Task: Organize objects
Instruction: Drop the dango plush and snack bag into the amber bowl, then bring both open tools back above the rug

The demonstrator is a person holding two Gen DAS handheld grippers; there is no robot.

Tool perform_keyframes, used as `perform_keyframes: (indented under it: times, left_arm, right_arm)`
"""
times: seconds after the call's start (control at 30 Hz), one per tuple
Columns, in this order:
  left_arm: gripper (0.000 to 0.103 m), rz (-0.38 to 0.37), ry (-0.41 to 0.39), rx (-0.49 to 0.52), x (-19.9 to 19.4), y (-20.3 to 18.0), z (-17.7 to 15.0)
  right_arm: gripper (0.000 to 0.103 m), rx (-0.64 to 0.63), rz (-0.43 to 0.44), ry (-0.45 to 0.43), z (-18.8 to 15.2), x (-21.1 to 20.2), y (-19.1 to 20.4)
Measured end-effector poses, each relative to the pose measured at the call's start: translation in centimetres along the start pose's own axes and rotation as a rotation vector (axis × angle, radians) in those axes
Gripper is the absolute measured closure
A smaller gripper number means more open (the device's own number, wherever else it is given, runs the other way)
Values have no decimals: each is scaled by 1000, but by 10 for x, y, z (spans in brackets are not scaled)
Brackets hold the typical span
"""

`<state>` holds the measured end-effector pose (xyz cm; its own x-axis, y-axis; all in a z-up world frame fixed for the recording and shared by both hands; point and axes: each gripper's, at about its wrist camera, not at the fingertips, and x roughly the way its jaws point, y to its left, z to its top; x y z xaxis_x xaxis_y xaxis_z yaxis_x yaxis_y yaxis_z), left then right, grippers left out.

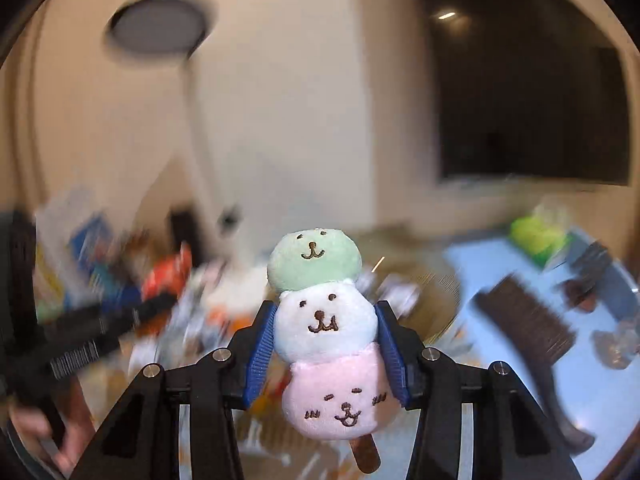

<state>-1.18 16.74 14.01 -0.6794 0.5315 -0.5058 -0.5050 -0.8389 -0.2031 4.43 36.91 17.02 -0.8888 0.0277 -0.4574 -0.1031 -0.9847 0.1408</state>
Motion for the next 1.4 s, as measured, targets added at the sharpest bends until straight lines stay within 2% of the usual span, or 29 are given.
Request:
perform_keyframes:
  times: [0.1,0.27,0.3,0.33,0.37,0.4,0.47,0.57,0.7,0.87,0.93,1.0,1.07,1.1,1.17,1.2,1.3,1.37,1.4]
  left_arm:
    - [73,-50,5,-13,32,-17,23]
    - [71,-63,10,4,85,-34,38]
    - [64,-60,10,5,94,-35,40]
    - [50,-59,13,3,103,-36,42]
    - [40,-57,20,4,110,-37,43]
    - [27,-47,23,3,114,-36,43]
    - [27,-43,28,-15,112,-30,41]
    - [27,-45,24,-35,94,-20,36]
    - [27,-18,-15,-61,47,-2,29]
    - [27,84,-88,-93,-40,29,22]
    - [27,145,-116,-108,-82,42,21]
    - [27,193,-131,-115,-117,53,16]
    - [25,244,-138,-122,-151,62,11]
    - [23,263,-149,-122,-166,65,8]
    - [4,300,-167,-122,-189,72,-1]
    - [1,314,-172,-120,-193,76,-7]
    - [1,364,-149,-126,-183,90,-39]
    - [1,400,-104,-137,-153,104,-69]
    - [1,404,-79,-147,-138,112,-83]
  right_arm:
    - [55,97,-62,-57,26,8,-24]
    - [54,181,-95,-6,43,57,-49]
    - [47,178,-100,17,44,69,-52]
    - [39,179,-108,48,43,81,-55]
    - [33,188,-112,67,41,86,-59]
    - [33,204,-112,85,39,92,-65]
    - [33,234,-76,100,33,94,-75]
    - [33,245,-67,96,23,83,-77]
    - [33,249,-10,99,12,60,-68]
    - [32,192,90,96,1,31,-27]
    - [29,156,140,109,-15,23,-4]
    - [14,126,180,113,-33,22,15]
    - [13,97,213,125,-54,26,33]
    - [13,69,213,136,-67,32,44]
    - [13,29,197,156,-85,42,57]
    - [13,11,188,162,-92,47,61]
    - [13,-57,146,176,-116,58,72]
    - [13,-90,123,177,-130,62,75]
    - [13,-105,102,204,-134,67,78]
